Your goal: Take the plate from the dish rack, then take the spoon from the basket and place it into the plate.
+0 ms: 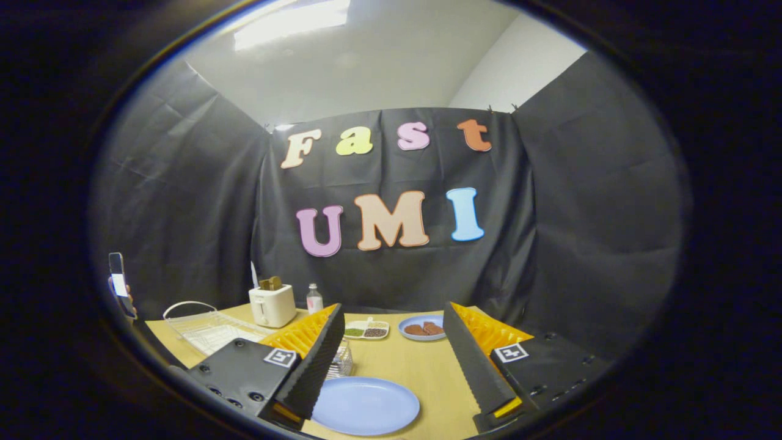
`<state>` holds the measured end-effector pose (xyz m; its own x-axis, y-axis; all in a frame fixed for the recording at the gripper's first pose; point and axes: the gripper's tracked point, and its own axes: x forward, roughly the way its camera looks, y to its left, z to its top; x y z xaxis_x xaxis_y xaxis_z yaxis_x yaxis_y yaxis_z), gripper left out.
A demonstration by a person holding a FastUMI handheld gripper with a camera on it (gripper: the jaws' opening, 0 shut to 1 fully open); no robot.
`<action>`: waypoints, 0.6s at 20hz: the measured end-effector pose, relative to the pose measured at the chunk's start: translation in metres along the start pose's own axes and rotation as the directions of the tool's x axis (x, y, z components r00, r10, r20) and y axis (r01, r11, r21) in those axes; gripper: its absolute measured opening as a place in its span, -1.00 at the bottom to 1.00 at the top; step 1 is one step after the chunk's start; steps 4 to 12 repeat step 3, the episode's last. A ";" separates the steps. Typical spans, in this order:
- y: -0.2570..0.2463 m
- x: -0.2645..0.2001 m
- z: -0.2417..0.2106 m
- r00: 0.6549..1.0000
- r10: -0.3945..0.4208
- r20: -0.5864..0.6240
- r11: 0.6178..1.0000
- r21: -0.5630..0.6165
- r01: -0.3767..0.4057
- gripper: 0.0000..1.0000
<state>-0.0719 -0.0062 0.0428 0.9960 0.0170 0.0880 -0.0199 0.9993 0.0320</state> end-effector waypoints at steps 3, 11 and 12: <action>0.008 -0.003 -0.001 1.000 0.018 -0.002 1.000 -0.020 -0.018 1.00; 0.008 -0.003 -0.001 1.000 0.018 -0.002 1.000 -0.020 -0.018 1.00; 0.008 -0.003 -0.001 1.000 0.018 -0.002 1.000 -0.020 -0.018 1.00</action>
